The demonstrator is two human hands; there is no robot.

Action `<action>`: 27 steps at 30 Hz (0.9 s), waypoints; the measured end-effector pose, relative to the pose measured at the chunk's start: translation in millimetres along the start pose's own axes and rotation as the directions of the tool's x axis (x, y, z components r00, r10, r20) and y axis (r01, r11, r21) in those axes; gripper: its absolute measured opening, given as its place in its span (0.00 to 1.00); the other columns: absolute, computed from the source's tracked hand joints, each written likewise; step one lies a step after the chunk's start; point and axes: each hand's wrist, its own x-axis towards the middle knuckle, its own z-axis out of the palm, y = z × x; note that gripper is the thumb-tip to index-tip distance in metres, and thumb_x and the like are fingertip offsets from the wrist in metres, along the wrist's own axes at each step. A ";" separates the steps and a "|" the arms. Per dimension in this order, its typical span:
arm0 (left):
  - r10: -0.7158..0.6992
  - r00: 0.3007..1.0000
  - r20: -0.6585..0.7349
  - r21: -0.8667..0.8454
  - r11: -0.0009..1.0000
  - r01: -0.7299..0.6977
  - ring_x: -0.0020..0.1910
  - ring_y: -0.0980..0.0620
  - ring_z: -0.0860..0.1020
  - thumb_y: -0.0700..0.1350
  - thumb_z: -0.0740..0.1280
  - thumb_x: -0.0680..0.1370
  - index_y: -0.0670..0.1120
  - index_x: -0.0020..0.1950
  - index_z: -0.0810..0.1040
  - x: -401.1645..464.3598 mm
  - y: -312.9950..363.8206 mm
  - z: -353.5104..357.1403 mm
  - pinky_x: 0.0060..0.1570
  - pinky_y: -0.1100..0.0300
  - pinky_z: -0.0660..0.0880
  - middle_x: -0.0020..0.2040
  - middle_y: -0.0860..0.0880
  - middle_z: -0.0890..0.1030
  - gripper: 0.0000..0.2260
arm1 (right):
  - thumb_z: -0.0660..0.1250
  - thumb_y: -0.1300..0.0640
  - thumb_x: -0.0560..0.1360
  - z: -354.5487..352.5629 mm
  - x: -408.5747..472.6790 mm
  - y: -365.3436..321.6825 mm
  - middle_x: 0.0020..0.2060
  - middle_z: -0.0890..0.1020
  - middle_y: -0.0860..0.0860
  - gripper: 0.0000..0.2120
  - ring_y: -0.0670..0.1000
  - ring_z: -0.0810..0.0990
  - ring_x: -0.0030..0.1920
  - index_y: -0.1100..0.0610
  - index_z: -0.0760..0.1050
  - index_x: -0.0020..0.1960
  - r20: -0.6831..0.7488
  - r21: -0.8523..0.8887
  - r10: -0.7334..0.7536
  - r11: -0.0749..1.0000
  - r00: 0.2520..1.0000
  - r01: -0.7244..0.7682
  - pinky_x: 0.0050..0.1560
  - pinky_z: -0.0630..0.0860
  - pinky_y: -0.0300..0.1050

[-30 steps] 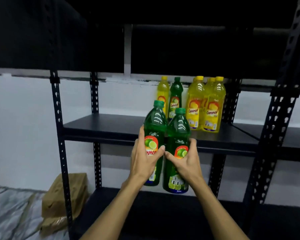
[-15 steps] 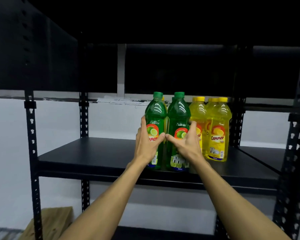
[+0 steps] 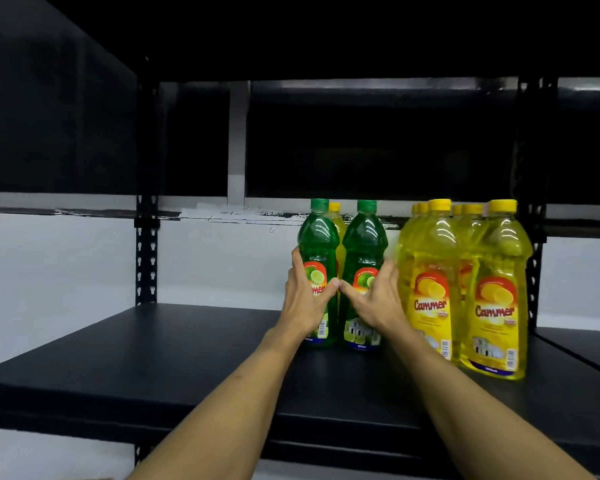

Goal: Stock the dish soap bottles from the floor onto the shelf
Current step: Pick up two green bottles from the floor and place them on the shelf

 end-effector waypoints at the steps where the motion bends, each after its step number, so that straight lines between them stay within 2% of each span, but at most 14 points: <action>1: 0.002 1.000 0.007 0.007 1.000 -0.002 0.71 0.44 0.67 0.59 0.68 0.77 0.60 0.78 0.39 4.5 -3.3 4.0 0.67 0.44 0.70 0.74 0.44 0.63 0.42 | 0.74 0.39 0.71 3.4 5.4 4.5 0.74 0.59 0.61 0.50 0.59 0.59 0.75 0.62 0.49 0.77 -0.008 -0.008 -0.002 1.000 1.000 0.002 0.73 0.63 0.54; 5: -0.002 0.998 0.065 0.020 1.000 0.001 0.74 0.45 0.64 0.60 0.68 0.77 0.56 0.79 0.35 19.0 -15.6 14.6 0.66 0.52 0.66 0.77 0.44 0.59 0.46 | 0.74 0.43 0.72 8.0 21.8 21.4 0.77 0.57 0.61 0.50 0.59 0.57 0.77 0.63 0.47 0.78 0.003 -0.008 -0.004 1.000 1.000 0.004 0.74 0.59 0.51; 9: -0.008 0.998 0.066 0.023 1.000 0.006 0.70 0.44 0.69 0.63 0.70 0.74 0.60 0.78 0.38 23.8 -16.9 17.8 0.66 0.45 0.71 0.74 0.44 0.65 0.47 | 0.75 0.46 0.73 12.8 29.3 26.9 0.79 0.54 0.59 0.52 0.59 0.54 0.78 0.62 0.43 0.79 -0.002 0.049 0.064 0.997 0.998 -0.064 0.75 0.57 0.53; 12: -0.021 0.997 0.073 0.008 1.000 0.021 0.66 0.43 0.73 0.68 0.71 0.69 0.62 0.77 0.42 25.4 -17.3 19.1 0.62 0.40 0.75 0.71 0.45 0.69 0.48 | 0.75 0.46 0.73 13.8 31.4 28.4 0.79 0.52 0.58 0.52 0.59 0.52 0.79 0.60 0.41 0.80 0.021 0.094 0.099 0.991 0.995 -0.100 0.77 0.56 0.54; 17: -0.038 0.996 0.077 -0.007 0.999 0.039 0.64 0.45 0.75 0.68 0.72 0.68 0.64 0.76 0.44 23.1 -19.5 19.6 0.60 0.41 0.76 0.69 0.47 0.71 0.47 | 0.74 0.43 0.73 13.7 25.8 30.1 0.79 0.54 0.58 0.52 0.59 0.53 0.78 0.57 0.42 0.80 0.016 0.111 0.124 0.986 0.992 -0.125 0.77 0.57 0.56; 23: -0.127 0.978 0.165 0.108 0.988 0.111 0.65 0.44 0.73 0.58 0.73 0.74 0.61 0.77 0.34 5.8 -20.3 17.3 0.64 0.46 0.73 0.70 0.44 0.67 0.50 | 0.68 0.43 0.77 13.4 7.0 24.4 0.79 0.50 0.62 0.50 0.62 0.55 0.78 0.60 0.37 0.80 0.055 -0.029 0.201 0.979 0.978 -0.200 0.74 0.59 0.55; 27: -0.193 0.968 0.159 0.244 0.958 0.151 0.65 0.42 0.72 0.55 0.74 0.74 0.57 0.78 0.37 -9.9 -18.4 11.7 0.64 0.41 0.73 0.70 0.43 0.67 0.50 | 0.72 0.51 0.76 10.8 -10.8 16.8 0.79 0.46 0.63 0.54 0.63 0.57 0.77 0.61 0.30 0.78 0.108 -0.184 0.258 0.954 0.960 -0.235 0.74 0.60 0.55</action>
